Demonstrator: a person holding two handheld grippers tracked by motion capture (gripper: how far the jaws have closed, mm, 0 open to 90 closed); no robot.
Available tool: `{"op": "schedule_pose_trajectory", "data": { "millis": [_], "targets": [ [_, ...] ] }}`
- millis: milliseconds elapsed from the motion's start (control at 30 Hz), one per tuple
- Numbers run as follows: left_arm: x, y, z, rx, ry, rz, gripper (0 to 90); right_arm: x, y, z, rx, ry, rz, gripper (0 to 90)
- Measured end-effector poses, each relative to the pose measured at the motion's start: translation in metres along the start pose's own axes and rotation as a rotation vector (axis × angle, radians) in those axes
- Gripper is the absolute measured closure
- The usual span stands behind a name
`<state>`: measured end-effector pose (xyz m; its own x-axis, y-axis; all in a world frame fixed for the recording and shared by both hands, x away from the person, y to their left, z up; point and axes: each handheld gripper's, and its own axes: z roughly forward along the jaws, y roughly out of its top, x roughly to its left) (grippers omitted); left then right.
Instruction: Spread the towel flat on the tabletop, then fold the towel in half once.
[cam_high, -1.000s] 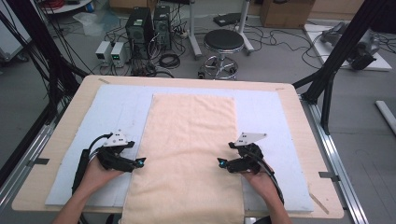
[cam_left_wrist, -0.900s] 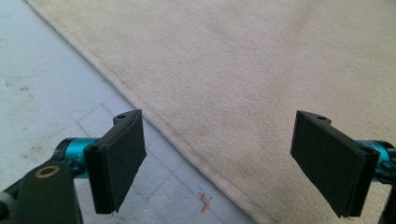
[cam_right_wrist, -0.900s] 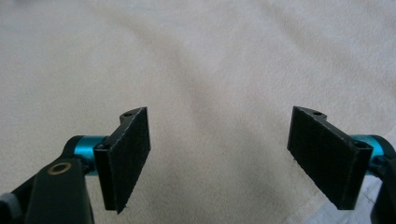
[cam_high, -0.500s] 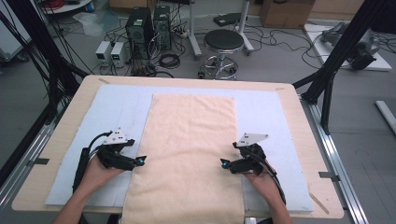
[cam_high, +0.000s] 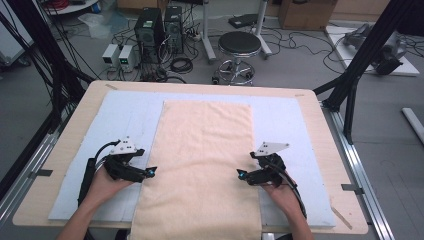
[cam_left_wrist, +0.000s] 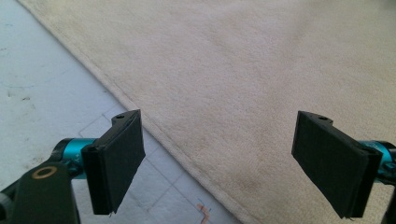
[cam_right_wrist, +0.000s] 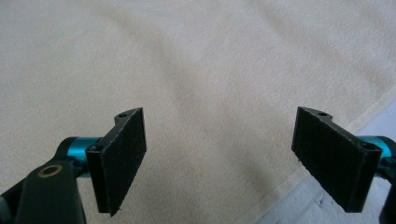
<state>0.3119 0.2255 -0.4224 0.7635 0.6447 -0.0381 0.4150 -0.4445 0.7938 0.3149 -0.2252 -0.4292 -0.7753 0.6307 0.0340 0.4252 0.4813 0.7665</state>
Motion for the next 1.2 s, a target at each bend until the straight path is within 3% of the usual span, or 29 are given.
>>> {"op": "schedule_pose_trajectory", "data": {
  "millis": [633,833,1000,1200],
  "targets": [
    [0.0,0.002,0.001,0.024,-0.001,0.022,17.9,0.0,0.001,-0.002,0.002,0.003,-0.017,17.3],
    [0.007,0.007,0.001,0.0,-0.002,-0.007,19.4,-0.007,0.005,-0.008,-0.006,-0.001,0.004,17.3],
    [0.021,0.026,-0.003,-0.027,0.018,-0.031,19.8,-0.021,0.018,-0.013,0.002,-0.026,-0.007,17.3],
    [0.049,0.061,0.002,-0.025,0.011,-0.069,21.1,-0.05,0.054,-0.014,-0.003,-0.048,-0.011,17.5]
  ]
}}
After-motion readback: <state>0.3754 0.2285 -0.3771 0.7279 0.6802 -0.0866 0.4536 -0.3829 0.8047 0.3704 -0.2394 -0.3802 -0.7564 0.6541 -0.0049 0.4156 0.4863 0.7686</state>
